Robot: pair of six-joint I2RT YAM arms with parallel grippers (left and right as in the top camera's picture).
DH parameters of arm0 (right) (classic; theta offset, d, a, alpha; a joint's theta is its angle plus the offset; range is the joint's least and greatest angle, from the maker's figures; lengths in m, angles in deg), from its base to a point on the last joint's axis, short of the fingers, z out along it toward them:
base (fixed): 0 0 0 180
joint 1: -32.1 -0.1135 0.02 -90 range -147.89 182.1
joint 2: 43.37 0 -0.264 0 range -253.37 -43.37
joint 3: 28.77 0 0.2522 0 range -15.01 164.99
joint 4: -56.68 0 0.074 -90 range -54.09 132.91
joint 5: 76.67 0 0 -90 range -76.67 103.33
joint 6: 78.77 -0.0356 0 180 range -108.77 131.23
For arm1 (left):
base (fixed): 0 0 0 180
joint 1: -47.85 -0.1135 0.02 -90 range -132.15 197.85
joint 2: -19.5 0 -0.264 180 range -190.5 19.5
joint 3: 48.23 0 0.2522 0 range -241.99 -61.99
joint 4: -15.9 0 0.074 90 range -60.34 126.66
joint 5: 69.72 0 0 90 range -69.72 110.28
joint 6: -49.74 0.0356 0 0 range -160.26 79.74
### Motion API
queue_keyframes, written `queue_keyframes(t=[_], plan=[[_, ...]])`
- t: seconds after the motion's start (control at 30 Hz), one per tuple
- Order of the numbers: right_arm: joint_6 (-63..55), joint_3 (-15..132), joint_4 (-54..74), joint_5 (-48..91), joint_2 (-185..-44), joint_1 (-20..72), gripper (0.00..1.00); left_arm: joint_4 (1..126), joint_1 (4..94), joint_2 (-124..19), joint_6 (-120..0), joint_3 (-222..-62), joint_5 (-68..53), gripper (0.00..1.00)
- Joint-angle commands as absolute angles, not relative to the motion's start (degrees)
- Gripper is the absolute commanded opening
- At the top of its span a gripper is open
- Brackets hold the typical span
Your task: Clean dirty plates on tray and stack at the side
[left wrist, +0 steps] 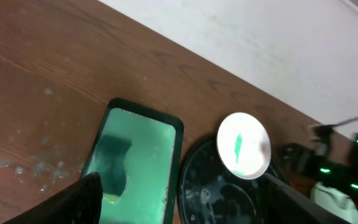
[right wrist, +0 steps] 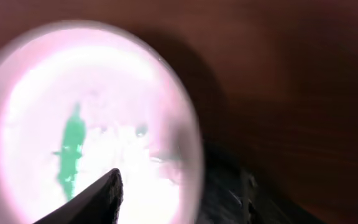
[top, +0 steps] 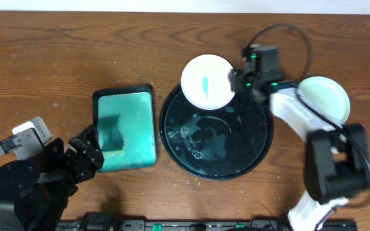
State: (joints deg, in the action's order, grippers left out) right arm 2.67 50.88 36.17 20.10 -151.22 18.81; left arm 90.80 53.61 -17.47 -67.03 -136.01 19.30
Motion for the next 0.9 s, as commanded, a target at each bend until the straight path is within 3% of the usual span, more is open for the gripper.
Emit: queue_keyframes(t=[0.0,0.03,0.1,0.17,0.47,0.73,0.83,0.87], plan=[[3.61,50.90,39.62,16.17,-156.78,16.97,0.54,90.72,53.39,-17.47,-66.63,-136.43,19.41,0.79],[3.59,50.90,40.08,16.19,-157.63,16.88,0.49,90.72,53.37,-17.47,-66.63,-136.43,19.41,0.80],[2.87,50.90,39.49,16.21,-158.15,16.88,0.21,90.74,53.37,-17.47,-66.63,-136.43,19.41,0.79],[2.47,50.92,37.68,17.00,-157.26,16.88,0.01,90.72,53.39,-17.47,-66.63,-136.43,19.41,0.79],[0.38,50.92,19.45,17.45,-147.22,16.88,0.01,90.74,53.39,-17.47,-66.63,-136.43,19.41,0.79],[-10.84,49.79,-7.56,17.59,-143.99,16.62,0.01,90.74,53.37,-17.47,-66.63,-136.43,19.41,0.79],[-12.35,47.38,-8.39,19.97,-143.99,16.44,0.02,90.74,53.39,-17.47,-66.63,-136.43,19.41,0.79],[-12.37,46.55,-7.61,20.71,-143.99,16.34,0.10,90.72,53.37,-17.47,-66.63,-136.43,19.41,0.80]])
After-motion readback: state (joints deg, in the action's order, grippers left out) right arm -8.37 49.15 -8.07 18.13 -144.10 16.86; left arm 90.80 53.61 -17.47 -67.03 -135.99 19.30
